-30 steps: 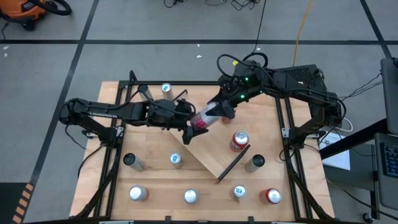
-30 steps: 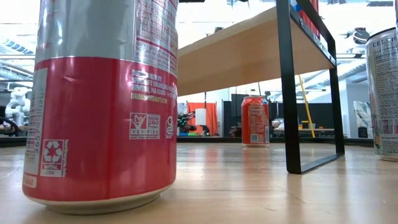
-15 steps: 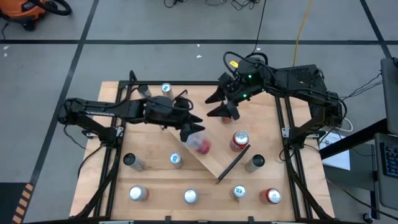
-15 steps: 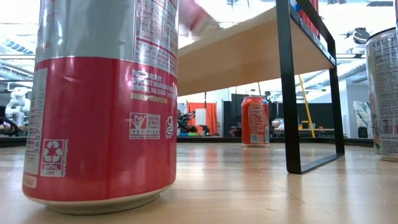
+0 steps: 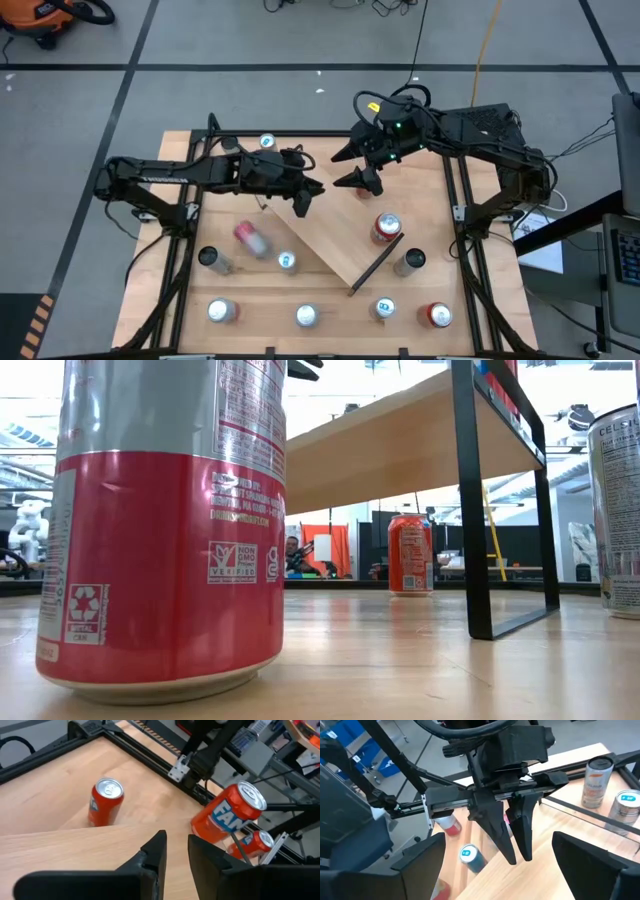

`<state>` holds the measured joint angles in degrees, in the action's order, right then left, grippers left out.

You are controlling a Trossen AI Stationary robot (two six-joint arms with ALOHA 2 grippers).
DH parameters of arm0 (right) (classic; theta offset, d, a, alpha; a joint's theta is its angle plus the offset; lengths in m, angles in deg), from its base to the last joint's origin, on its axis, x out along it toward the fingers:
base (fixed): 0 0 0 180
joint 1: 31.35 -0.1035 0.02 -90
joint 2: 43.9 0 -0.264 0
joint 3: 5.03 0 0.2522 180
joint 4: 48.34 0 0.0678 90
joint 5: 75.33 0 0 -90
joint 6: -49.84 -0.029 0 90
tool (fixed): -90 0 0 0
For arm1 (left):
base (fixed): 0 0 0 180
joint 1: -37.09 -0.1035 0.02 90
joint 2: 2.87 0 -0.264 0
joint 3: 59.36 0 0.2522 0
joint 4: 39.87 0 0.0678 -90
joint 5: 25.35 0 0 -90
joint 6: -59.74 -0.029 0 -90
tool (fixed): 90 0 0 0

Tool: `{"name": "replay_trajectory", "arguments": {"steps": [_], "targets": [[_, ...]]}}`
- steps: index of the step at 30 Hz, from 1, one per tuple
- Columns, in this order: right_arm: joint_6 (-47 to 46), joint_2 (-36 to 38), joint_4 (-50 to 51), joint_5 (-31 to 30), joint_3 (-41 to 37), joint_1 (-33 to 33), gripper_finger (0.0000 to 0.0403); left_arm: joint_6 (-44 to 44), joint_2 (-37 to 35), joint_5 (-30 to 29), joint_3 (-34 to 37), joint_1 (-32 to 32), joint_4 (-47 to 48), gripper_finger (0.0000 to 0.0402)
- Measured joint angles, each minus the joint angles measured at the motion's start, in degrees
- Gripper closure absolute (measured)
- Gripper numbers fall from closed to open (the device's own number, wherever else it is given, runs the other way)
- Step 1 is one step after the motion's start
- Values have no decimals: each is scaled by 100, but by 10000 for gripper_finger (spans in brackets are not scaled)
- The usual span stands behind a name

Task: Place canned beverage on shelf
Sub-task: Put the top pink white soda can on the shelf

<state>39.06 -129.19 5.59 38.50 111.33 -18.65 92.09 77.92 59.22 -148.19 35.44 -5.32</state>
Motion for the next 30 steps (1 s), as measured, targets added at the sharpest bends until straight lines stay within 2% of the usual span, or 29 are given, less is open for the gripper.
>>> {"name": "replay_trajectory", "arguments": {"steps": [10, 14, 24, 30], "targets": [[251, -2, 142, 21, 0, 73, 57, 187, -52, -79, 0, -26, 46, 322], [224, 68, 215, 21, -2, 73, 57, 421, -253, -79, 0, 20, 489, 322], [224, 533, 257, -2, -2, 75, 57, 1161, -1155, -63, 0, 216, 2526, 322], [25, 645, 326, -9, -1, 75, 57, 2498, -1492, -41, 0, 214, 4225, 322]]}}
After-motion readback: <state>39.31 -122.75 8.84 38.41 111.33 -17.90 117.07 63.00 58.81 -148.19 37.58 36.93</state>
